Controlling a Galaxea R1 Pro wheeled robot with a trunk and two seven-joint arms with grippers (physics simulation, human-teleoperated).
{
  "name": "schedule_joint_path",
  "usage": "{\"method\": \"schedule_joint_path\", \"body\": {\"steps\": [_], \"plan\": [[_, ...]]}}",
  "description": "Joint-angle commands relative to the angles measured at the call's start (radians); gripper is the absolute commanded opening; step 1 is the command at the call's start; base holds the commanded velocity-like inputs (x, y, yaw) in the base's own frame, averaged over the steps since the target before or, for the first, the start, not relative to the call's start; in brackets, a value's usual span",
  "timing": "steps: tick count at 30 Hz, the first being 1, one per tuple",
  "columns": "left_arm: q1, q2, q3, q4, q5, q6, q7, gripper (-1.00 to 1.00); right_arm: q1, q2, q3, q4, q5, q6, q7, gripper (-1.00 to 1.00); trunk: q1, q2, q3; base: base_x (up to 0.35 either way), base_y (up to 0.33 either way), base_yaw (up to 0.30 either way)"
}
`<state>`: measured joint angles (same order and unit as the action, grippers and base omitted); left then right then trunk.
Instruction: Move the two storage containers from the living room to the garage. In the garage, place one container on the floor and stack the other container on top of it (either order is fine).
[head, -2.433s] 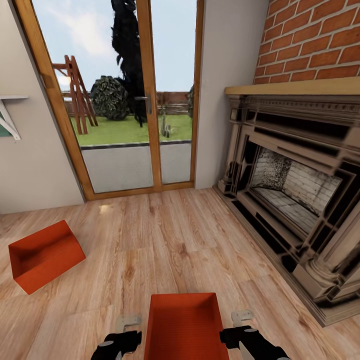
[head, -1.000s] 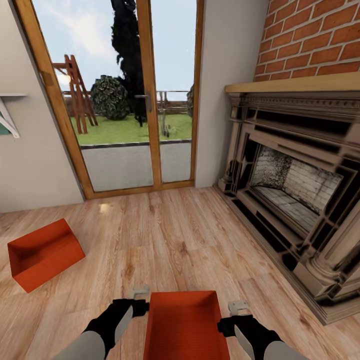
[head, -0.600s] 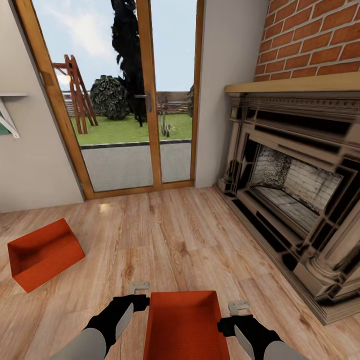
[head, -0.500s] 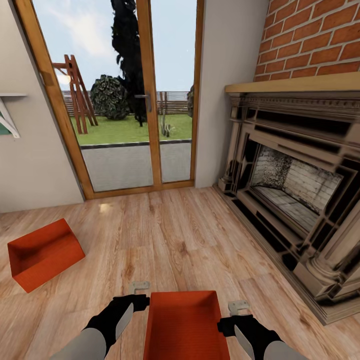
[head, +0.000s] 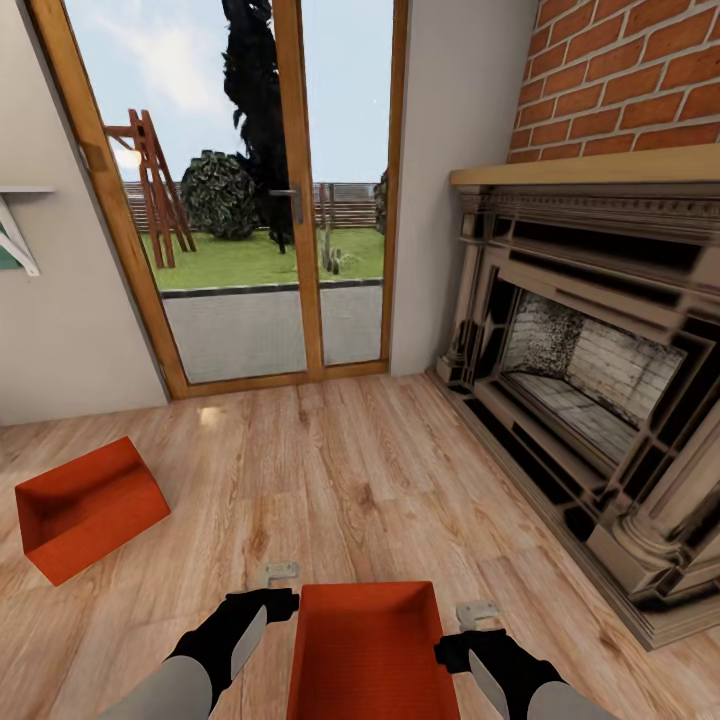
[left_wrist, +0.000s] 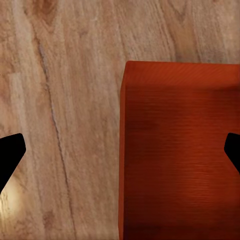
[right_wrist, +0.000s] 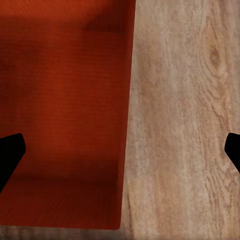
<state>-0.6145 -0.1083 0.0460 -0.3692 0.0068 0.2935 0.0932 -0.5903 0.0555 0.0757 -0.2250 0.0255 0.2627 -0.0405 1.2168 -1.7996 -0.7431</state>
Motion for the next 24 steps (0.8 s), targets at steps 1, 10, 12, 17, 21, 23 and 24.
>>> {"method": "schedule_joint_path", "body": {"steps": [1,10,12,17,21,23,24], "plan": [[0.0,-0.001,0.005,-0.002,0.001,0.006,0.002,1.0,0.0,0.0,0.008,-0.002,0.002,0.007,-0.004,1.0,0.0,0.0,-0.001,0.0,0.0,0.0],[0.0,-0.002,0.007,-0.001,0.001,0.006,0.002,1.0,0.001,0.0,0.007,-0.002,0.002,0.007,-0.004,1.0,0.0,0.0,-0.001,0.0,0.0,0.0],[-0.001,-0.001,0.008,-0.001,0.0,0.006,0.002,1.0,0.0,0.0,0.008,-0.002,0.002,0.007,-0.004,1.0,0.0,0.0,-0.001,0.0,0.0,0.0],[-0.001,-0.001,0.01,0.0,0.0,0.006,0.002,1.0,0.0,0.0,0.008,-0.002,0.002,0.008,-0.004,1.0,0.015,-0.028,-0.013,0.0,0.0,0.0],[0.0,-0.001,0.01,0.001,-0.001,0.006,0.002,1.0,0.0,0.0,0.007,-0.002,0.002,0.009,-0.004,1.0,0.031,-0.056,-0.026,0.0,0.0,0.0],[0.0,-0.001,0.011,0.001,0.0,0.006,0.002,1.0,0.0,0.0,0.008,-0.002,0.002,0.009,-0.004,1.0,0.031,-0.056,-0.026,0.0,0.0,0.0],[0.0,-0.001,0.011,0.001,0.0,0.006,0.002,1.0,0.0,0.0,0.008,-0.002,0.002,0.009,-0.004,1.0,0.031,-0.056,-0.026,0.0,0.0,0.0]]}}
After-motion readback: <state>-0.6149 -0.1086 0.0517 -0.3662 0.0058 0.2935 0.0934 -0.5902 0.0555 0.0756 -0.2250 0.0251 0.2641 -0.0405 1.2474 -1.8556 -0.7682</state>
